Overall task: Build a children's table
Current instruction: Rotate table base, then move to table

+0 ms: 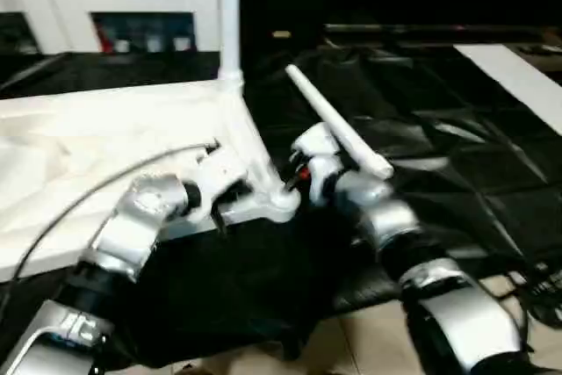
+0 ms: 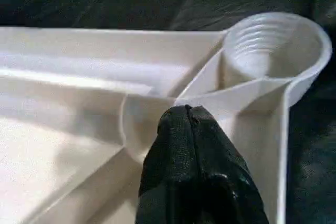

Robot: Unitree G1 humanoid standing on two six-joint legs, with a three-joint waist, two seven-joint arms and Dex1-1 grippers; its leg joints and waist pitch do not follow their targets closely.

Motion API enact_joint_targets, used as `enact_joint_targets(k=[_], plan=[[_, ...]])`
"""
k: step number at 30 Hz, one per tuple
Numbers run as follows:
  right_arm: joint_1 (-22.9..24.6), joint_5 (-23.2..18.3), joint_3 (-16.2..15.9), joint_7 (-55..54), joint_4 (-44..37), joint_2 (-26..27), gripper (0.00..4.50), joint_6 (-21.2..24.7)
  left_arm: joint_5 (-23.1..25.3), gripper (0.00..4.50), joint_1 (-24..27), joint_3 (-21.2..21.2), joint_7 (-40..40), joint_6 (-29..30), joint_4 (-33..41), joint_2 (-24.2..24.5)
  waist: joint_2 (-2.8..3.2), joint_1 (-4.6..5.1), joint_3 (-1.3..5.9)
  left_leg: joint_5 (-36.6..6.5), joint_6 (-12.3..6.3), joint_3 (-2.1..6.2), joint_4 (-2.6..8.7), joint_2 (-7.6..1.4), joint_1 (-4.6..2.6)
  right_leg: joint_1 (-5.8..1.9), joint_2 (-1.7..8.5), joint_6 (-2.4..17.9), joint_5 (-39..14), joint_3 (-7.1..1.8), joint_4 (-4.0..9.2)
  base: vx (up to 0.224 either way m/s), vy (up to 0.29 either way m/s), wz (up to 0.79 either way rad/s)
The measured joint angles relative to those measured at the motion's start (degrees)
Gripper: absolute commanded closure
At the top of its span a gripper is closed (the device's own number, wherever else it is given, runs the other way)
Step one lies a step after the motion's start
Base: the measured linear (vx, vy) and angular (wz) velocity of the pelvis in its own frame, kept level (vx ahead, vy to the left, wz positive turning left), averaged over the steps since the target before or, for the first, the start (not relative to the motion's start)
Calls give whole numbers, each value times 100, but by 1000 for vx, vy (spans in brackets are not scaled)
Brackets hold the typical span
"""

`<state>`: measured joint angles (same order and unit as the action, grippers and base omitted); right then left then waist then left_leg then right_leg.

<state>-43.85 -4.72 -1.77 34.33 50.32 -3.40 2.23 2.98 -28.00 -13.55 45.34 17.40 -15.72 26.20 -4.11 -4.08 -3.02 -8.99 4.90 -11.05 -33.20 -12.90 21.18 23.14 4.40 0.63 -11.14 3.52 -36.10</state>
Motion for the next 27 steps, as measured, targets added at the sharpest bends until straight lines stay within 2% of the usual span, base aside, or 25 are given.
enact_joint_targets(k=[2, 3, 6, 8, 9, 10, 13, 15, 19, 20, 21, 22, 23, 24, 25, 26, 27], plan=[[221, -135, 219, -133, -594, -166, 443, 270, -221, 450, 18, 289, -96, -102, 66, -147, 2, -59, -1, 0, 0, -3, 0, 0, 0, 0, 0, 0, 0, 0, 2, 0, 0, 0], [374, -195, 317, -167, -906, -234, 428, 426, -372, 429, 41, 491, -198, -111, 164, -266, 2, -93, -1, 0, 0, -6, 1, 0, -1, -1, 0, 0, 0, 0, 3, 0, 0, 0], [709, -247, 416, -302, -1476, -298, 409, 713, -619, 409, 59, 871, -528, -122, 403, -443, 10, -92, -3, 0, 1, -9, 2, -1, -9, -1, -1, -2, 0, 0, -3, 0, 0, 0], [1184, -252, 461, -498, -2177, -275, 399, 926, -823, 399, 218, 1346, -1183, -132, 715, -845, 27, -92, -12, 0, 1, -6, 0, -1, -9, -3, -1, -2, 0, -1, -2, 0, 0, 0], [1349, -233, 466, -629, -2422, -256, 377, 1023, -831, 376, 313, 1545, -1553, -124, 858, -1004, 37, -92, -15, 0, 1, -5, 0, 0, -8, -3, 0, -3, 1, -1, 0, 0, 0, 0], [1570, -178, 479, -827, -2727, -237, 377, 1120, -828, 376, 453, 1854, -2124, -99, 1039, -1236, 46, -67, -20, 0, 1, -4, 0, 0, -9, -2, 0, -6, 2, -3, -1, 0, 0, 0], [1940, -97, 610, -1314, -3370, -202, 373, 1313, -825, 360, 842, 2347, -2947, -50, 1490, -1625, 45, -33, -21, 0, 1, -4, 3, -1, -9, 0, -3, -18, -1, -2, 0, 0, 0, 0], [2224, 18, 662, -1586, -3869, -182, 373, 1355, -762, 360, 1247, 2465, -3267, -128, 1747, -1778, 37, -31, -19, 0, 1, -2, 5, -1, -8, -1, -3, -60, -26, -1, 3, 0, 0, 0], [2538, 131, 584, -1700, -4321, -178, 373, 1424, -415, 360, 1505, 2387, -3574, -161, 1872, -1778, 20, -42, -17, 0, 1, 6, 7, 0, 2, 1, -5, -76, -19, -1, 19, 0, 0, 0], [2657, 195, 509, -1697, -4452, -191, 373, 1489, -256, 360, 1542, 2329, -3733, -146, 1915, -1780, 43, -18, -13, 2, -3, 168, 7, 55, 101, -44, 20, -81, -18, 101, 51, 0, 0, 0], [2728, 212, 472, -1704, -4491, -189, 373, 1538, -160, 360, 1535, 2282, -3847, -129, 1930, -1790, 62, 45, -10, 2, -2, 310, 8, 83, 126, -85, 28, -74, -8, 210, 108, 0, -11, 41], [2763, 213, 437, -1711, -4496, -174, 373, 1598, -95, 360, 1535, 2264, -3937, -103, 1936, -1801, 71, 74, -13, 3, -2, 414, 7, 95, 164, -119, 27, -58, 3, 288, 137, 23, -30, 58], [2756, 212, 374, -1746, -4513, -163, 373, 1641, -66, 360, 1532, 2247, -4041, -69, 1948, -1857, 111, 144, -29, 19, 20, 599, -35, 105, 227, -166, 5, 18, -4, 401, 137, 23, -30, 58], [2748, 209, 335, -1765, -4531, -138, 373, 1651, -47, 360, 1534, 2252, -4106, -24, 1952, -1886, 142, 189, -48, 27, 34, 754, -53, 117, 256, -188, -25, 123, -58, 476, 67, -4, -69, 48], [2747, 205, 313, -1771, -4555, -110, 373, 1666, -30, 360, 1533, 2250, -4141, 7, 1952, -1882, 155, 227, -56, 40, 55, 918, -60, 152, 279, -187, -75, 364, -176, 504, -48, -3, -123, 53], [2745, 196, 306, -1802, -4589, -91, 373, 1717, -11, 360, 1535, 2249, -4188, 28, 1952, -1883, 146, 249, -52, 69, 104, 1147, -53, 218, 280, -177, -163, 680, -344, 487, -224, -3, -123, 53], [2743, 189, 318, -1846, -4618, -80, 373, 1749, 14, 360, 1539, 2246, -4211, 31, 1961, -1893, 119, 247, -40, 81, 127, 1334, -39, 293, 277, -170, -210, 846, -453, 477, -313, 0, -182, 57]])
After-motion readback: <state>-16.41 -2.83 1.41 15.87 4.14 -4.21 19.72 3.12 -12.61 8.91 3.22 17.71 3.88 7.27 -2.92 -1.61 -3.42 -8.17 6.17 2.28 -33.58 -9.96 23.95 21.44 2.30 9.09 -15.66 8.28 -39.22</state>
